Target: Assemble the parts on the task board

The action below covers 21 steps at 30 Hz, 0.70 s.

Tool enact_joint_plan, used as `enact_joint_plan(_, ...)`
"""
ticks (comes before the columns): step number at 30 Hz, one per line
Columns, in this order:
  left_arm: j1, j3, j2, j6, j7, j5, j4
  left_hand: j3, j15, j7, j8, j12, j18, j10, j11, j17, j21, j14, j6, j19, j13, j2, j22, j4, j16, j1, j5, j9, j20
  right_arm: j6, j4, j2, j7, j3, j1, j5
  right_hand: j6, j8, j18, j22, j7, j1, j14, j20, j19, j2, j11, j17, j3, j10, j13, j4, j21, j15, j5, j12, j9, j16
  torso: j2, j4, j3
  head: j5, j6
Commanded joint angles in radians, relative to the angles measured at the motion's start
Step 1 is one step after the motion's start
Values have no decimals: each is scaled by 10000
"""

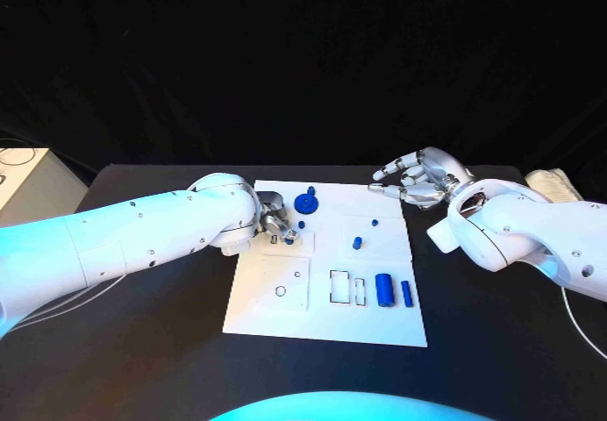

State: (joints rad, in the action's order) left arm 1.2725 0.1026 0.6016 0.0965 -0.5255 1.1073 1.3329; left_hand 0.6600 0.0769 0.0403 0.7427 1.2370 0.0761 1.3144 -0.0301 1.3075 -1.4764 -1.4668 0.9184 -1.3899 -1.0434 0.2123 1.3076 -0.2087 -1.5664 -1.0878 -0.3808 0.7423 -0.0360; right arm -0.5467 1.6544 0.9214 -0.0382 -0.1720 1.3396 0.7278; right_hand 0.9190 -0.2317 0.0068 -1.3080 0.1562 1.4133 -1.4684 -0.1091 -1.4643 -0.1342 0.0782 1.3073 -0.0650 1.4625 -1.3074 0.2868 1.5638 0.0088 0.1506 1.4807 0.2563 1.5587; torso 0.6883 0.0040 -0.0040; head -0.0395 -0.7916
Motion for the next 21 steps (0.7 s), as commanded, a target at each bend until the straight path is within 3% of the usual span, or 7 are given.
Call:
enact_joint_plan(1, -27, 17, -36, 221, -6, -104, -17, 377, 50, -51, -76, 17, -195, 11, -8, 2633, 5, -1040, 25, -10, -13, -14, 24, 591, -44, 77, 50, -23, 30, 131, 18, 5, 127, 2, -5, 33, -50, -68, -34, -2548, 3, -104, -933, 49, -1004, -32, -35, 2296, 35, 144, -1739, 5, -57, -80, 39, -65, 10, -51, -4, 2, -1, 2, -7)
enact_joint_plan(11, -27, 19, -29, 200, -6, -51, -66, -940, 50, -47, -250, 8, -197, -19, -2, 2633, 34, -1040, 164, -28, -86, -83, 33, -104, -44, 187, 149, -34, 36, 126, 25, 21, 146, 2, -5, 29, -54, -71, -21, -2515, 3, -102, -918, 49, -979, -40, -36, 2240, 38, 127, -1722, -2, -108, -81, 38, -83, 10, -80, -3, 2, -6, 8, 7)
enact_joint_plan(21, -29, 15, 69, 41, 21, -33, 23, -1956, 33, -24, -352, 15, -199, -36, 19, 2633, 47, -1040, 213, -41, -152, 26, 52, -807, -44, 255, 267, -16, 23, 84, 17, 26, 152, 2, -5, 44, -59, -77, -9, -2487, 2, -128, -904, 50, -958, -54, -35, 2191, 54, 119, -1715, 7, -153, -81, 35, -90, 10, -106, 0, 0, -10, 17, 24)
